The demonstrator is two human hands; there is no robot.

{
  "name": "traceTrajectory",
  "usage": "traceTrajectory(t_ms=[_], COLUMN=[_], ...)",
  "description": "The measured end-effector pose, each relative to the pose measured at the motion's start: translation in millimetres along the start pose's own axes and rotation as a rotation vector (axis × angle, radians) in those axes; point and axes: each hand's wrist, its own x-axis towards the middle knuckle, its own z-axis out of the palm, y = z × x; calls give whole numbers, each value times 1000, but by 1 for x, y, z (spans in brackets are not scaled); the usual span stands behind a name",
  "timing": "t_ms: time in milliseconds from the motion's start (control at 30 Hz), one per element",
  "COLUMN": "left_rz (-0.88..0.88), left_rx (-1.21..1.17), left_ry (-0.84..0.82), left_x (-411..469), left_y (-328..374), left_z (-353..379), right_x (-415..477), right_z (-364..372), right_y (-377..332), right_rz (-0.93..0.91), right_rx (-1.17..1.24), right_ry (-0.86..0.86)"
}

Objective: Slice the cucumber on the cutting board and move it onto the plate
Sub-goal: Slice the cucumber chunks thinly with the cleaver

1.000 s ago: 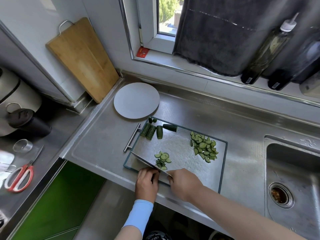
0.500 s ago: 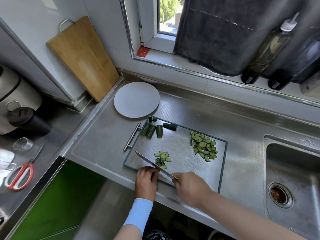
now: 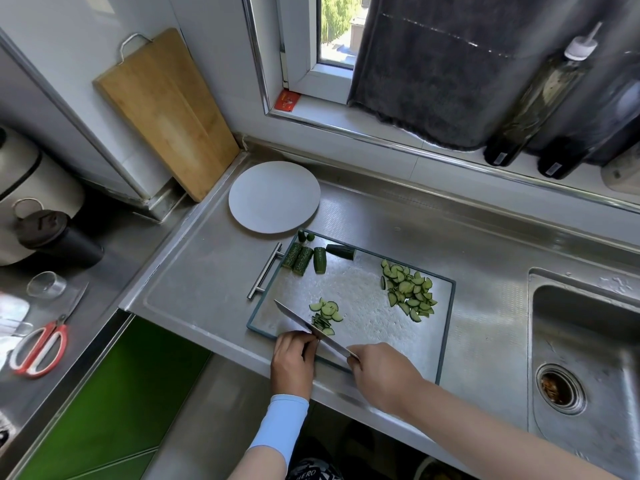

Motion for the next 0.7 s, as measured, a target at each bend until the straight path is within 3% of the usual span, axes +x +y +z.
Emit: traceTrajectory(t_ms=[200,700], left_rz=[8,23], left_rx=[-2,3], left_ry=[-26,-33], left_x=[0,0], left_y=[-3,-1], left_z=[0,-3], right_x=[19,7], right_z=[0,-1], right_y=[-9,-8], right_rz=[66,23], right_rx=[30,33], right_ry=[-32,-1])
